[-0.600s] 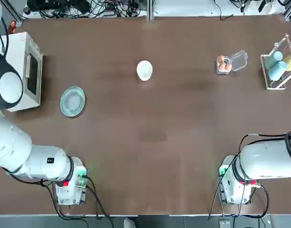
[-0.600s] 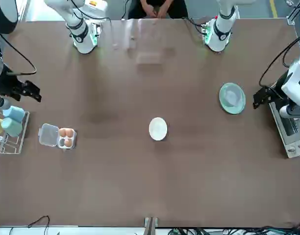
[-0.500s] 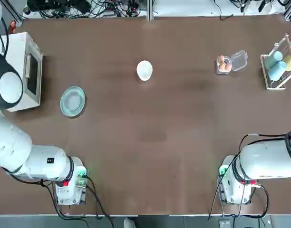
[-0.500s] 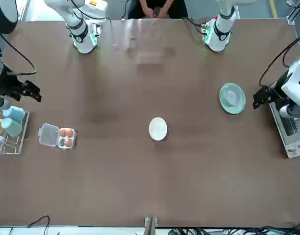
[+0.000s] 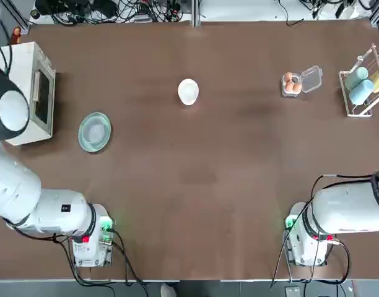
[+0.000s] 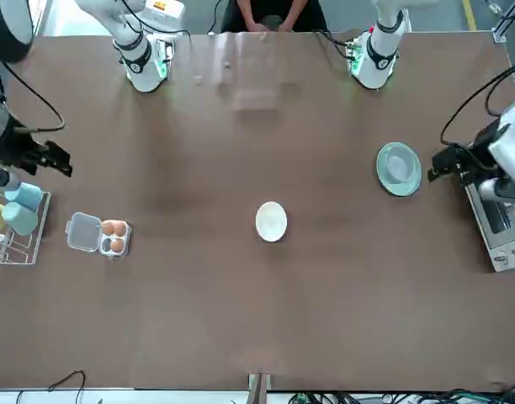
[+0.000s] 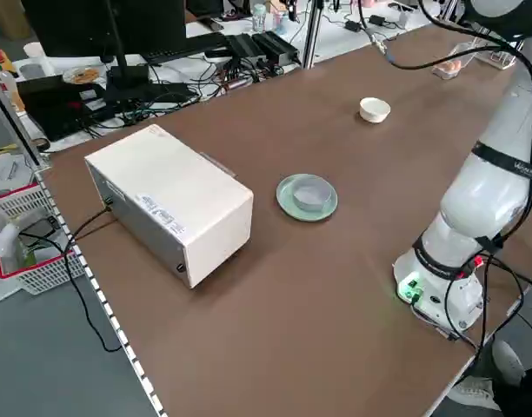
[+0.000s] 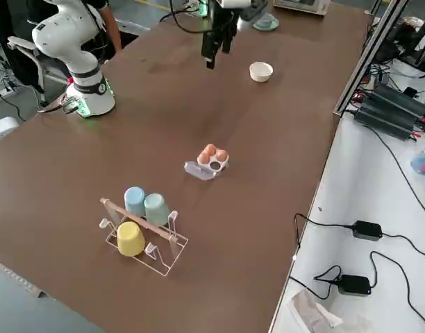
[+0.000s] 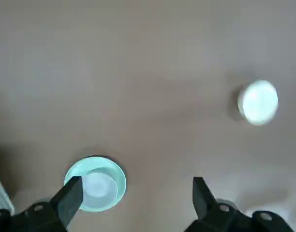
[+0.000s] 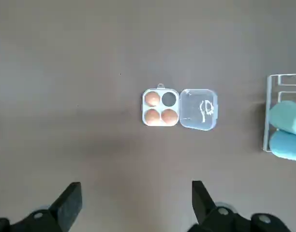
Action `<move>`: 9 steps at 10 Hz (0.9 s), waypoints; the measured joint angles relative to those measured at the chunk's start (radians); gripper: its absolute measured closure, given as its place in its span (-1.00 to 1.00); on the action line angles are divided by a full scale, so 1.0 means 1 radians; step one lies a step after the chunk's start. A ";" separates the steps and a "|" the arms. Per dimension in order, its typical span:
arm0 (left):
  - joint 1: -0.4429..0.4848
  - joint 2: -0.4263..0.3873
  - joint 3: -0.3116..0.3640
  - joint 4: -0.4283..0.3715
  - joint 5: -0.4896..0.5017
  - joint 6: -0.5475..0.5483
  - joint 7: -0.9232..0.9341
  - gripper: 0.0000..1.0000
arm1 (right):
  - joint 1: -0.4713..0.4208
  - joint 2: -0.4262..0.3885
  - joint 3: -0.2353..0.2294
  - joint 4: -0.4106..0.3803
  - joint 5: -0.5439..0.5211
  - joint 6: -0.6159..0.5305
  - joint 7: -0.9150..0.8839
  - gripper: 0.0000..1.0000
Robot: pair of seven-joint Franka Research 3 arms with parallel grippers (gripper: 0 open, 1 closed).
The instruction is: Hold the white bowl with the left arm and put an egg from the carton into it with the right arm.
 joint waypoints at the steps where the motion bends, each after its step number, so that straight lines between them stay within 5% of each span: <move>1: -0.016 0.048 -0.022 0.002 -0.005 0.003 0.101 -1.00 | -0.003 0.051 -0.001 -0.021 0.000 0.048 0.000 -1.00; 4: -0.053 0.111 -0.059 0.012 -0.015 0.011 0.198 -1.00 | -0.008 0.151 -0.004 -0.023 -0.001 0.146 0.000 -1.00; 9: -0.050 0.178 -0.061 0.013 -0.069 0.080 0.432 -1.00 | -0.012 0.159 -0.006 -0.019 -0.001 0.161 0.000 -1.00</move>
